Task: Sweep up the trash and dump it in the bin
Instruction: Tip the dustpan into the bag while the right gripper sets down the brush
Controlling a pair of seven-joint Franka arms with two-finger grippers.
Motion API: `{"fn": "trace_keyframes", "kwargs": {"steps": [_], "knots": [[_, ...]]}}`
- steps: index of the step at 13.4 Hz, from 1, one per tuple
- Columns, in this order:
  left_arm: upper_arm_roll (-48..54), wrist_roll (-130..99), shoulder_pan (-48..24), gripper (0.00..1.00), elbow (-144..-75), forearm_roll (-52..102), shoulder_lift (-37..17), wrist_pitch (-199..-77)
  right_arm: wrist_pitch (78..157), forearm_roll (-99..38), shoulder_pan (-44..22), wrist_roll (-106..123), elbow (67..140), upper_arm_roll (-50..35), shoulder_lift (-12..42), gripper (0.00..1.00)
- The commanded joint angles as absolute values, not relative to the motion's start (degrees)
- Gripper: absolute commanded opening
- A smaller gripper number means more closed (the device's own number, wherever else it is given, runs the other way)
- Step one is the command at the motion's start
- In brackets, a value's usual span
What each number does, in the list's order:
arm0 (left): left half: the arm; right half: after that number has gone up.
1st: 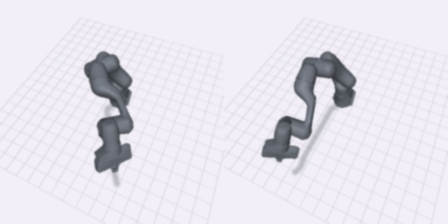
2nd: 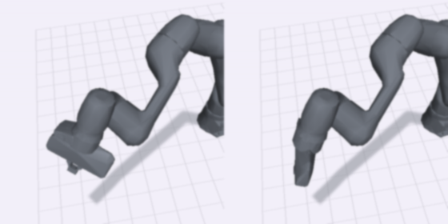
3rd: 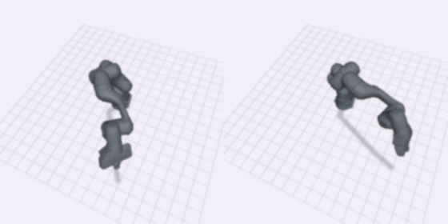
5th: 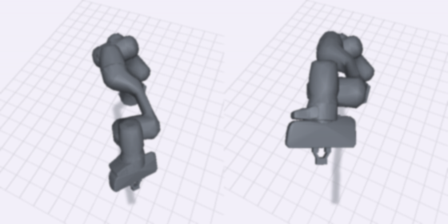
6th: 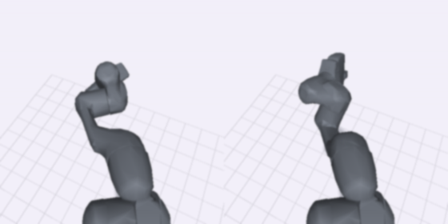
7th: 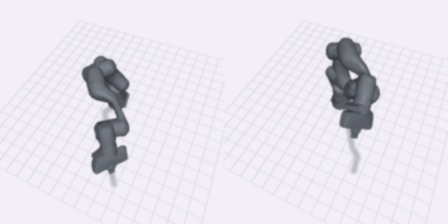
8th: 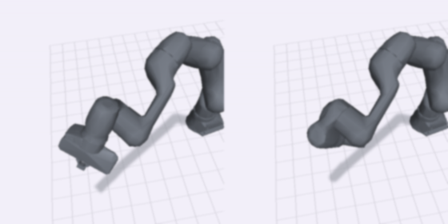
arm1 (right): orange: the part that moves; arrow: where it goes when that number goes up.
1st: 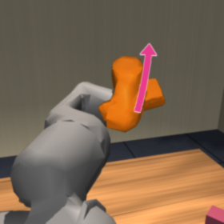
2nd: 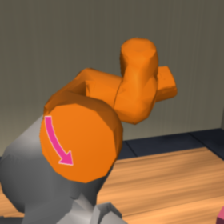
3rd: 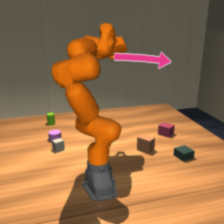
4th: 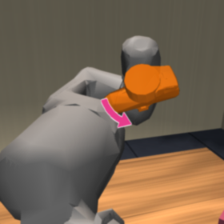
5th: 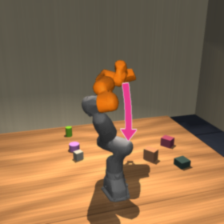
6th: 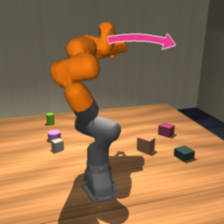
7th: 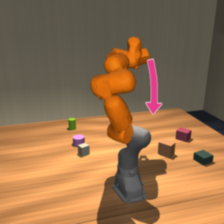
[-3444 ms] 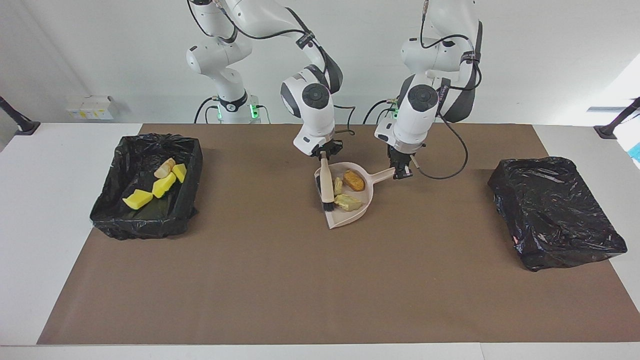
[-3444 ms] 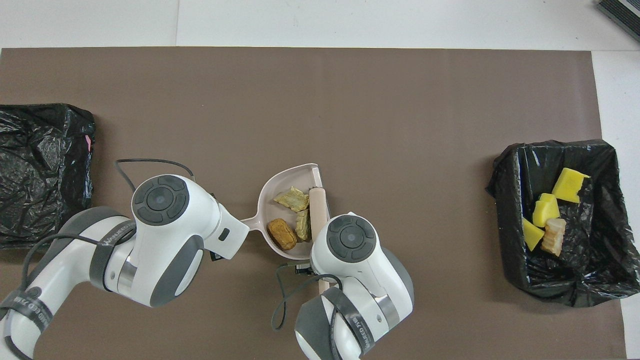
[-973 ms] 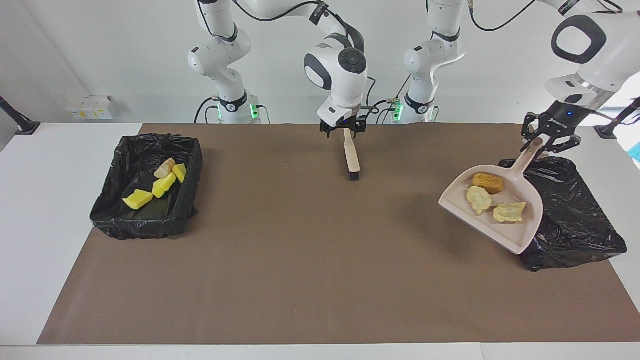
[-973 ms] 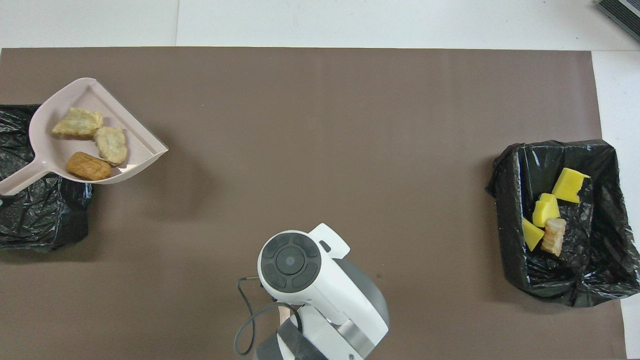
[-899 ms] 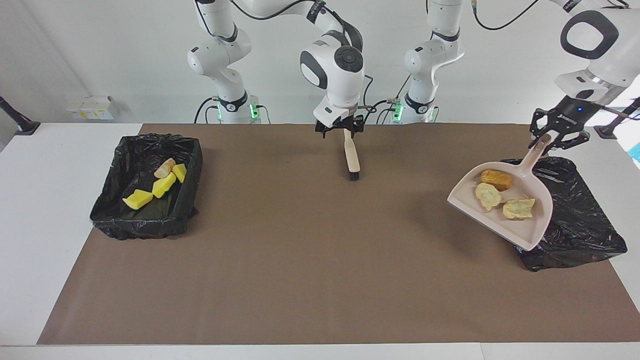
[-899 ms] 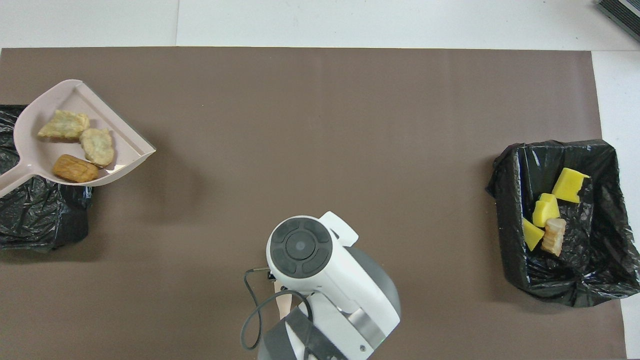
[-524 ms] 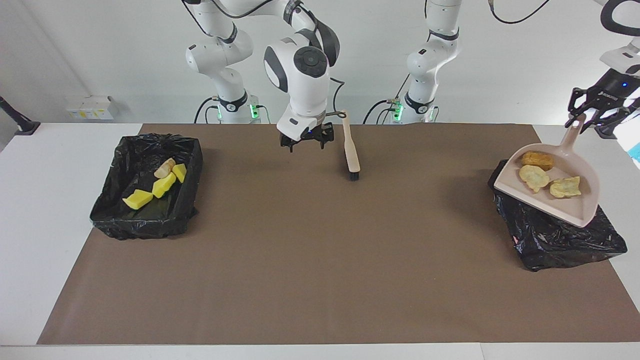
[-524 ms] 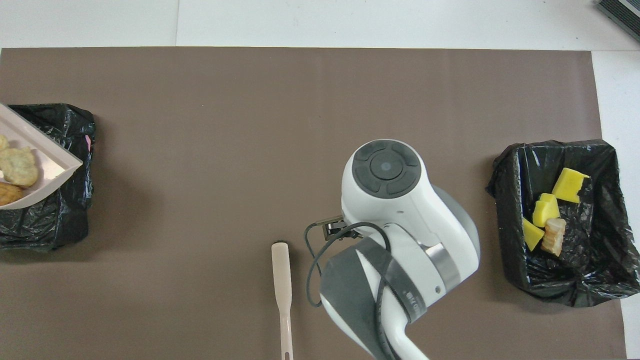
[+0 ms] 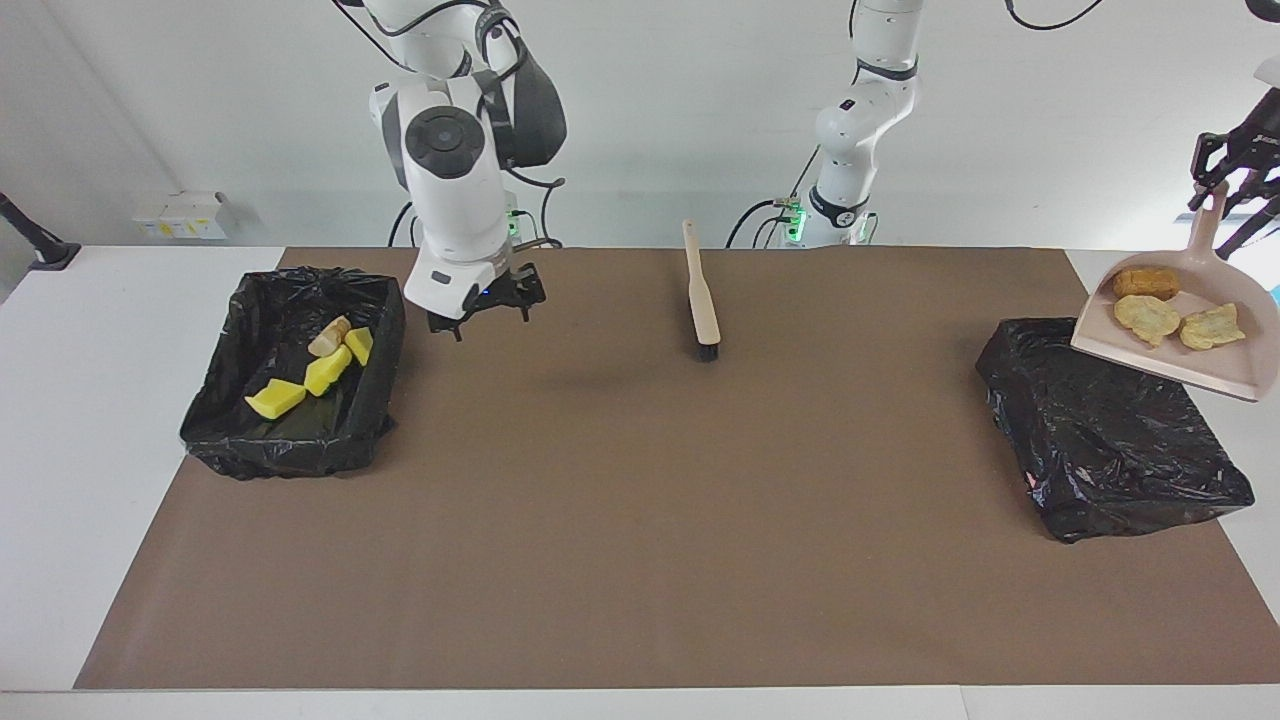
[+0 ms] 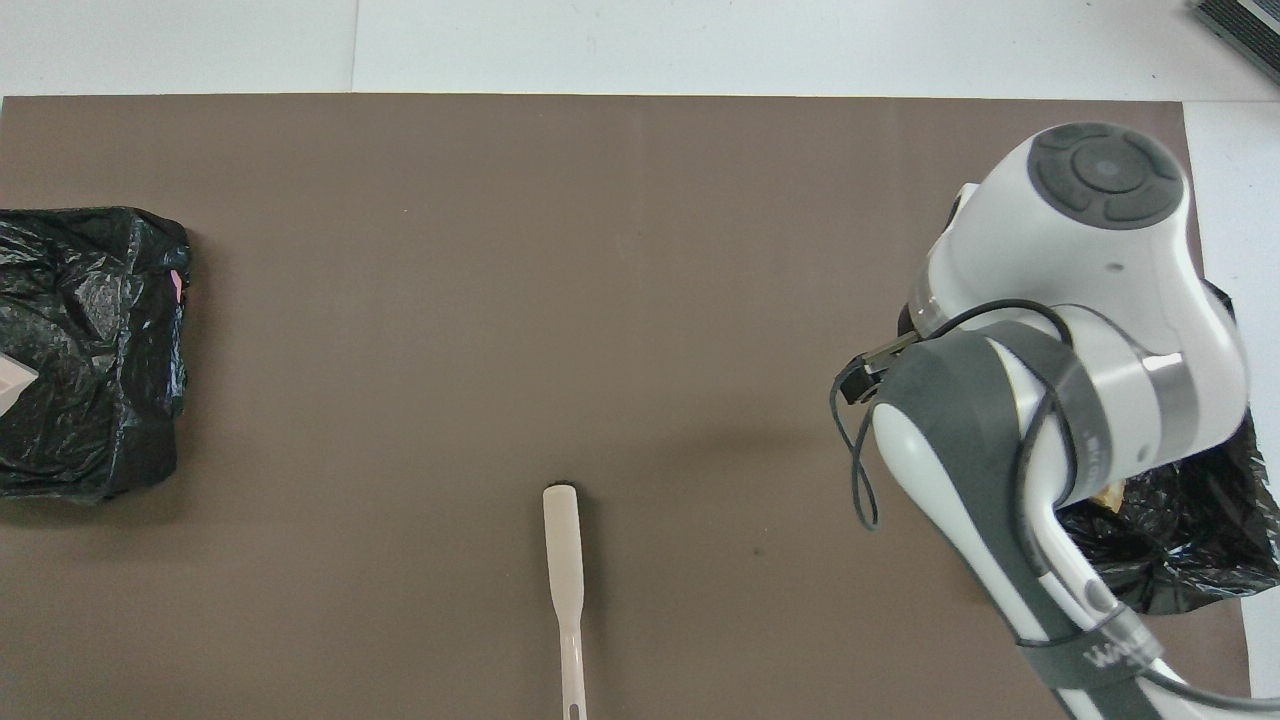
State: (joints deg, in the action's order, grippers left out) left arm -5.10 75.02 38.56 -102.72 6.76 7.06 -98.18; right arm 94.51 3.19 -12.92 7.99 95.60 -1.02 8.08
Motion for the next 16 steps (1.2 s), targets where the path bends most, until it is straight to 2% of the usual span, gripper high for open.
{"fn": "trace_keyframes", "kwargs": {"steps": [1,9,11,14,16], "knots": [[-4.66,73.21,37.45,0.00,-100.72,2.31,6.42,-96.33,93.34,6.76,-9.07,13.34,93.34,-2.02,8.00,1.00],[-4.04,72.86,28.49,0.00,-99.41,-15.80,4.31,-101.32,97.47,5.90,1.83,11.80,90.79,0.35,7.82,1.00],[-4.04,72.16,28.39,0.00,-99.32,-16.52,4.13,-102.65,97.38,-0.05,4.21,10.03,91.05,0.70,5.99,1.00],[-3.96,70.40,27.60,0.00,-98.71,-20.29,3.26,-105.46,96.51,-0.79,4.05,3.97,93.42,0.79,1.16,1.00],[-3.87,71.19,26.98,0.00,-97.04,-22.49,2.29,-106.34,94.32,-0.70,3.78,1.68,93.52,0.53,-0.17,1.00]]}}
